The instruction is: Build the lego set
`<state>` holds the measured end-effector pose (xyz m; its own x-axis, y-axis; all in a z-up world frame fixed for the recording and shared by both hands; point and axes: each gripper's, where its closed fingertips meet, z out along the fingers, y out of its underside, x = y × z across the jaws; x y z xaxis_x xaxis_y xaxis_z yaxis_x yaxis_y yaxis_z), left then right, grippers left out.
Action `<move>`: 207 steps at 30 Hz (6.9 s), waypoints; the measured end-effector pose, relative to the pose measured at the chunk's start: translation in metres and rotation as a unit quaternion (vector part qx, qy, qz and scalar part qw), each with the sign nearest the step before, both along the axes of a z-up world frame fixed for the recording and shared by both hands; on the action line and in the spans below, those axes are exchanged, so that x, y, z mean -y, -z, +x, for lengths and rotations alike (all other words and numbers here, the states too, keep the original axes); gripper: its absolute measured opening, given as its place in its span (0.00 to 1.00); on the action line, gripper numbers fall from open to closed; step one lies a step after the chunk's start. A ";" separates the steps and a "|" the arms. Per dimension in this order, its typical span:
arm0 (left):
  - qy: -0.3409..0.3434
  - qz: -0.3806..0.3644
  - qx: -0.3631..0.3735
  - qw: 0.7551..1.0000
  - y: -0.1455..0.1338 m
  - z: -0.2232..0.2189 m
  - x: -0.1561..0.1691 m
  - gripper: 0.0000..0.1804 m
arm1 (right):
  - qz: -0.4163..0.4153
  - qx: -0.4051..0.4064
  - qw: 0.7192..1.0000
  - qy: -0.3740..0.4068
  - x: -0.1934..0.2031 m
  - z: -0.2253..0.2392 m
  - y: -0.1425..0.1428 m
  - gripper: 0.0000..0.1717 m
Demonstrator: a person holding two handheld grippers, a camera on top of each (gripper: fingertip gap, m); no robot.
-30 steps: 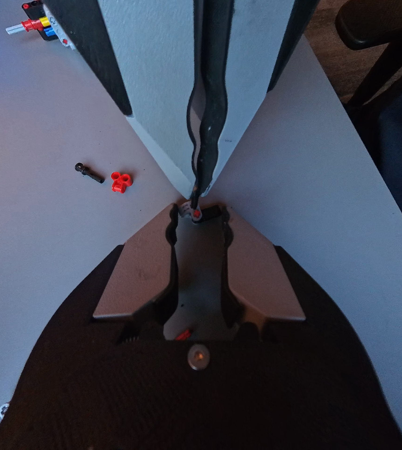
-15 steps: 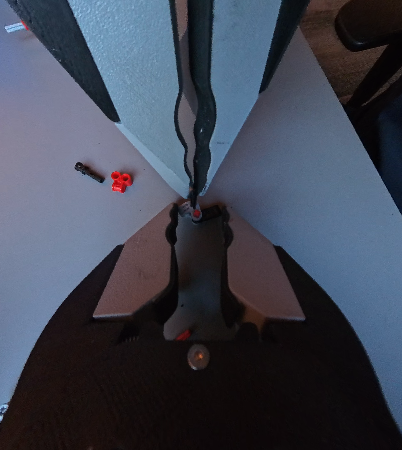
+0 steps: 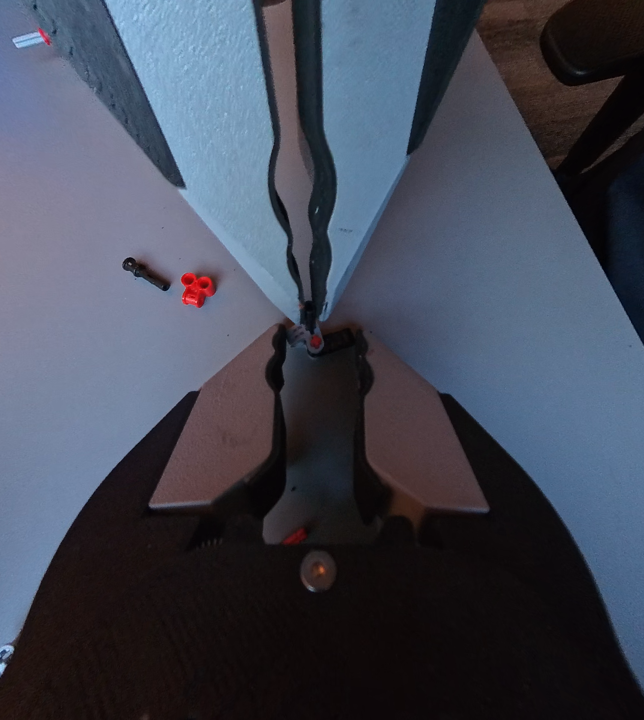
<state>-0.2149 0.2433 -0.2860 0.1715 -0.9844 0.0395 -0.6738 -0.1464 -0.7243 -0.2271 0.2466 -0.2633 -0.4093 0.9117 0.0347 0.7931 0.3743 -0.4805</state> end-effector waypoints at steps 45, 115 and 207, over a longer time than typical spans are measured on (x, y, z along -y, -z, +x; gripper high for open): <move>-0.011 -0.137 0.107 0.985 -0.026 -0.002 0.002 0.18 | -0.055 -0.184 0.980 0.059 -0.011 -0.008 -0.023 0.12; -0.075 -0.160 0.074 0.982 -0.012 -0.023 -0.023 0.05 | -0.243 -0.141 0.954 0.106 -0.019 -0.024 0.005 0.00; -0.074 -0.087 0.043 0.992 -0.007 -0.018 -0.009 0.02 | -0.111 -0.118 0.981 0.105 -0.008 -0.015 0.020 0.07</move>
<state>-0.2329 0.2528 -0.2788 0.3021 -0.9256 0.2282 -0.5716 -0.3675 -0.7336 -0.2422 0.2545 -0.2837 -0.2164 0.9708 -0.1039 0.6989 0.0797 -0.7107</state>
